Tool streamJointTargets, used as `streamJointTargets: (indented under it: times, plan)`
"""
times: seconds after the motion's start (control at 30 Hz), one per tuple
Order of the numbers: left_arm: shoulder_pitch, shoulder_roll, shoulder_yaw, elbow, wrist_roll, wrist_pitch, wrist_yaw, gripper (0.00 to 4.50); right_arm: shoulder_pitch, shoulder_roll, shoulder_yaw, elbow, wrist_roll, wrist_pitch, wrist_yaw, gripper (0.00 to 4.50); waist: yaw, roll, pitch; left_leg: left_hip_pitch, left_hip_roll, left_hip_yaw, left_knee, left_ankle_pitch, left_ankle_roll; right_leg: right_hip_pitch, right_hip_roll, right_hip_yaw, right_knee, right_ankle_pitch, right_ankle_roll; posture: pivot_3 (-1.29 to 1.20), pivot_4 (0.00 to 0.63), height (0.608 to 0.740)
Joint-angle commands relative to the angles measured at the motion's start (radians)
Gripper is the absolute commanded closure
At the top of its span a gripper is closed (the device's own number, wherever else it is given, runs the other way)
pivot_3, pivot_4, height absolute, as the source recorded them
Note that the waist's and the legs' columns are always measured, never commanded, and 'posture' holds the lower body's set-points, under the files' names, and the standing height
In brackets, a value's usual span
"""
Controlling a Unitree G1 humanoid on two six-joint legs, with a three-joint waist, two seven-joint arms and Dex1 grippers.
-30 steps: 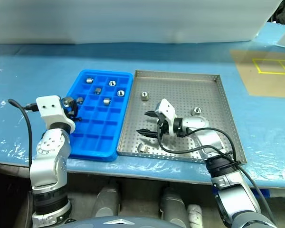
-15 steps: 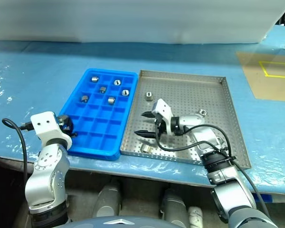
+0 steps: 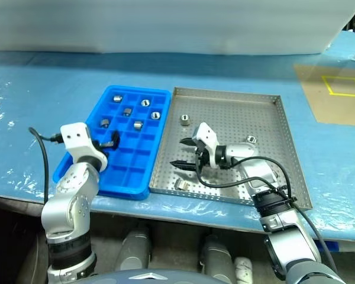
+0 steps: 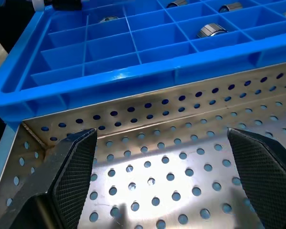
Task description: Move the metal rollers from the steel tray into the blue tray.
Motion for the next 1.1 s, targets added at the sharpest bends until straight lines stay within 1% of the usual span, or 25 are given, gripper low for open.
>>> streamJointTargets:
  times: [0.03, 0.13, 0.27, 0.4, 0.53, 0.77, 0.83, 1.0, 1.1]
  plan:
    - [-0.074, 0.053, -0.040, 0.042, -0.040, -0.050, -0.082, 0.03, 0.015, -0.011, -0.047, -0.079, 0.038, 0.022, -0.022, 0.00, -0.003, 0.000, 0.000, 0.000, 0.000, 0.000, 0.000, 0.000, 0.000, 0.000, 0.000, 0.000, 0.000, 0.000, 0.000, 0.13, 0.150, 0.740]
    - [-0.131, 0.096, -0.076, 0.118, -0.063, -0.089, -0.158, 0.03, 0.036, -0.014, -0.064, -0.117, 0.044, 0.046, -0.045, 0.00, -0.007, 0.000, 0.000, 0.001, -0.001, 0.001, 0.000, 0.000, 0.000, 0.000, 0.000, 0.001, 0.001, 0.000, 0.000, 0.08, 0.150, 0.740]
    - [-0.222, 0.161, -0.133, 0.267, -0.070, -0.153, -0.267, 0.03, 0.085, -0.030, -0.082, -0.191, 0.054, 0.081, -0.078, 0.00, -0.020, 0.000, 0.000, 0.001, 0.000, 0.001, 0.000, 0.001, -0.001, 0.000, 0.000, 0.001, 0.002, 0.000, 0.000, 0.01, 0.150, 0.740]
    - [-0.323, 0.206, -0.164, 0.447, -0.059, -0.229, -0.346, 0.03, 0.128, -0.046, -0.109, -0.249, 0.063, 0.111, -0.122, 0.00, -0.035, 0.000, 0.000, 0.002, -0.001, 0.001, 0.001, 0.003, -0.005, 0.000, 0.000, 0.002, 0.003, 0.000, 0.000, -0.04, 0.150, 0.740]
    - [-0.443, 0.230, -0.215, 0.667, -0.037, -0.315, -0.437, 0.03, 0.177, -0.058, -0.129, -0.310, 0.066, 0.134, -0.164, 0.00, -0.056, 0.000, 0.000, 0.004, -0.001, 0.001, 0.000, 0.003, -0.006, 0.001, 0.000, 0.002, 0.004, 0.000, 0.000, -0.11, 0.150, 0.740]
    - [-0.677, 0.212, -0.280, 1.173, 0.029, -0.512, -0.559, 0.03, 0.276, -0.072, -0.169, -0.427, 0.080, 0.182, -0.240, 0.00, -0.084, 0.000, 0.000, 0.005, -0.002, 0.002, 0.000, 0.004, -0.006, 0.002, 0.000, 0.004, 0.003, 0.001, 0.001, -0.22, 0.150, 0.740]
    - [-0.731, 0.201, -0.287, 1.288, 0.043, -0.553, -0.583, 0.03, 0.297, -0.077, -0.176, -0.452, 0.082, 0.192, -0.257, 0.00, -0.088, 0.000, 0.000, 0.005, -0.002, 0.002, 0.000, 0.004, -0.006, 0.002, 0.000, 0.004, 0.003, 0.001, 0.001, -0.24, 0.150, 0.740]
    - [-0.846, 0.176, -0.292, 1.514, 0.080, -0.639, -0.602, 0.03, 0.363, -0.087, -0.207, -0.532, 0.100, 0.228, -0.305, 0.00, -0.106, 0.000, 0.000, 0.007, -0.002, 0.002, 0.000, 0.003, -0.006, 0.004, 0.000, 0.004, 0.002, 0.001, 0.001, -0.31, 0.150, 0.740]
    - [-0.896, 0.168, -0.294, 1.605, 0.106, -0.665, -0.595, 0.03, 0.398, -0.088, -0.221, -0.573, 0.108, 0.246, -0.331, 0.00, -0.114, 0.000, 0.000, 0.007, -0.003, 0.002, 0.001, 0.003, -0.005, 0.005, 0.000, 0.005, 0.002, 0.001, 0.002, -0.36, 0.150, 0.740]
